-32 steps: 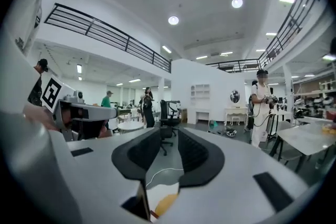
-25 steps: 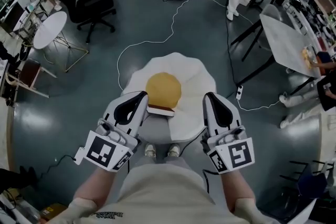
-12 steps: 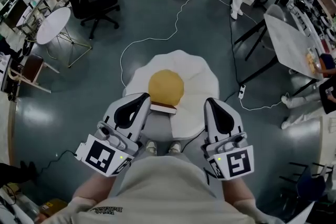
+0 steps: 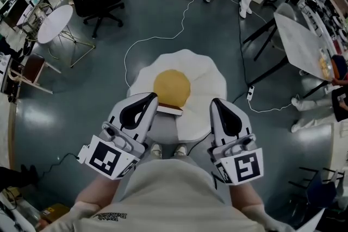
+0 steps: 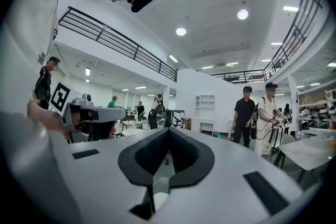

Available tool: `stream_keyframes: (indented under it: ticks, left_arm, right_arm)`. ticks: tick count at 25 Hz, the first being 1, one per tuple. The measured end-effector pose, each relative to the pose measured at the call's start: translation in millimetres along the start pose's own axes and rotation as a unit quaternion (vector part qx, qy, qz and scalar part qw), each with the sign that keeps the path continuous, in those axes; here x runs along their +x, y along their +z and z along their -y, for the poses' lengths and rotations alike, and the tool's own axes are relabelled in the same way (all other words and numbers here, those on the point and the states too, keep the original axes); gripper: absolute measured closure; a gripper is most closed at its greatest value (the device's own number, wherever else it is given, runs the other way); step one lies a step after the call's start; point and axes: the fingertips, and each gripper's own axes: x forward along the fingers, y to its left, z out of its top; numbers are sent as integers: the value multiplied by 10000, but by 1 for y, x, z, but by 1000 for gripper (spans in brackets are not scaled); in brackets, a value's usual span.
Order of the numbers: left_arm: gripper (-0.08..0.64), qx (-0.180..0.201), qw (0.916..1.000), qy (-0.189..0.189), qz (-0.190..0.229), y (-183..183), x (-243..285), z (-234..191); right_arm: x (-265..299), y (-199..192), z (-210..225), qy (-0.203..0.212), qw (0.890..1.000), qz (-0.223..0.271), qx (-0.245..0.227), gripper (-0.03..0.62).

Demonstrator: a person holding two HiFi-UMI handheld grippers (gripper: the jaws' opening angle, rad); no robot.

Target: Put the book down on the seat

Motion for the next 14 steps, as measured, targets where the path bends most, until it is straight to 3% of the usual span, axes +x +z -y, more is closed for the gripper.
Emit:
stream_keyframes:
  ticks: [8,14]
  left_arm:
    - [557,25,9999,30,110,6,-7,2]
    - [557,245,9995,73,199,11,-7,8]
  right_arm:
    - [-3,2,-6,30,10000,1,14,594]
    - [-6,-1,-4,56,10000,1,17,594]
